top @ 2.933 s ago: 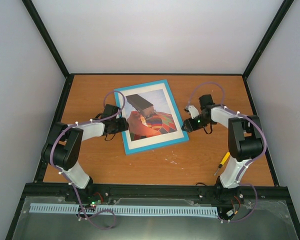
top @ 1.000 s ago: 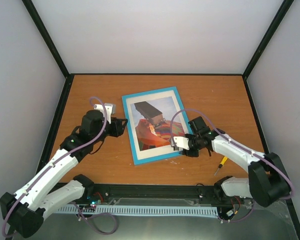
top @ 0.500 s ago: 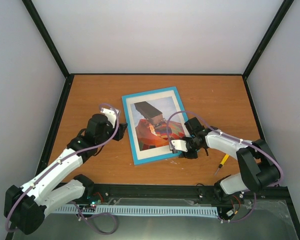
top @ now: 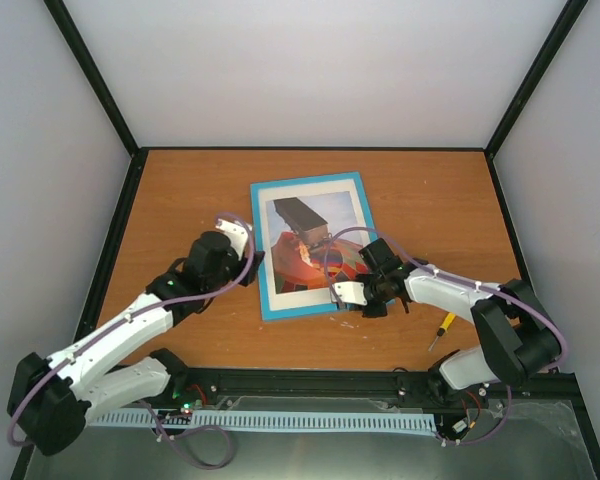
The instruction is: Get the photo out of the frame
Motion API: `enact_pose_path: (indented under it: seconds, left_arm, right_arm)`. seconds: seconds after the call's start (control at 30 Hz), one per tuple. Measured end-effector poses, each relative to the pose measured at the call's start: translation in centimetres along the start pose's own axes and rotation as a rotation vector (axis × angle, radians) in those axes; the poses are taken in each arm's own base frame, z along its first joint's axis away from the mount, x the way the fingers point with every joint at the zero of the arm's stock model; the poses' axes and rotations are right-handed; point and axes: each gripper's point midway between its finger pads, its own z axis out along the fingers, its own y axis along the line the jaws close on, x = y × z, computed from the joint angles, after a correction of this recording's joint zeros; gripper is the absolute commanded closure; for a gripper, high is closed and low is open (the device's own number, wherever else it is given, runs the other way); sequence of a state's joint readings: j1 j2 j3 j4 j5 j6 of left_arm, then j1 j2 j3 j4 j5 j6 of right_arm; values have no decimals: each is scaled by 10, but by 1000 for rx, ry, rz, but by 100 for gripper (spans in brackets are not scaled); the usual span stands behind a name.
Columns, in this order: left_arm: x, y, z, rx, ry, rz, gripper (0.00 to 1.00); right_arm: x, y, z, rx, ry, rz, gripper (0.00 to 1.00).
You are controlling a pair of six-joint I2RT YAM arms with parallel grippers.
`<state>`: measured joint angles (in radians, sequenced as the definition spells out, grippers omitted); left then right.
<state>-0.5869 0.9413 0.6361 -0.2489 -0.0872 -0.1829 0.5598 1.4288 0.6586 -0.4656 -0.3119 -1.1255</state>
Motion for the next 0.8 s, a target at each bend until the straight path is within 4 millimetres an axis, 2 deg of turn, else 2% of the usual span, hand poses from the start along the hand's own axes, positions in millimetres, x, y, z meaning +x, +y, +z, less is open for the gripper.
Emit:
enact_pose_path:
  seconds: [0.1,0.2,0.37,0.53,0.6,0.67,0.8]
  left_arm:
    - [11,-21,6,21,46,71,41]
    - [17,-42,3,38,66,152,40]
    - [17,-81,-10,114,48,307,43]
    - [37,-135,-20,204,75,543,39]
    - [51,-151,-20,218,102,646,28]
    - [64,-159,-17,214,133,732,22]
    - [67,-153,-13,157,137,826,25]
  right_arm:
    - [-3,-1,0,8,5,5,97]
    - [-2,2,-5,-18,23,28,97]
    - [-22,-3,-36,-31,-4,56,97]
    - [-43,-9,-65,-44,-45,89,97]
    - [-48,-10,-71,-54,-56,103,97]
    - [-52,-7,-77,-71,-62,120,97]
    - [-57,-3,-87,-98,-74,149,97]
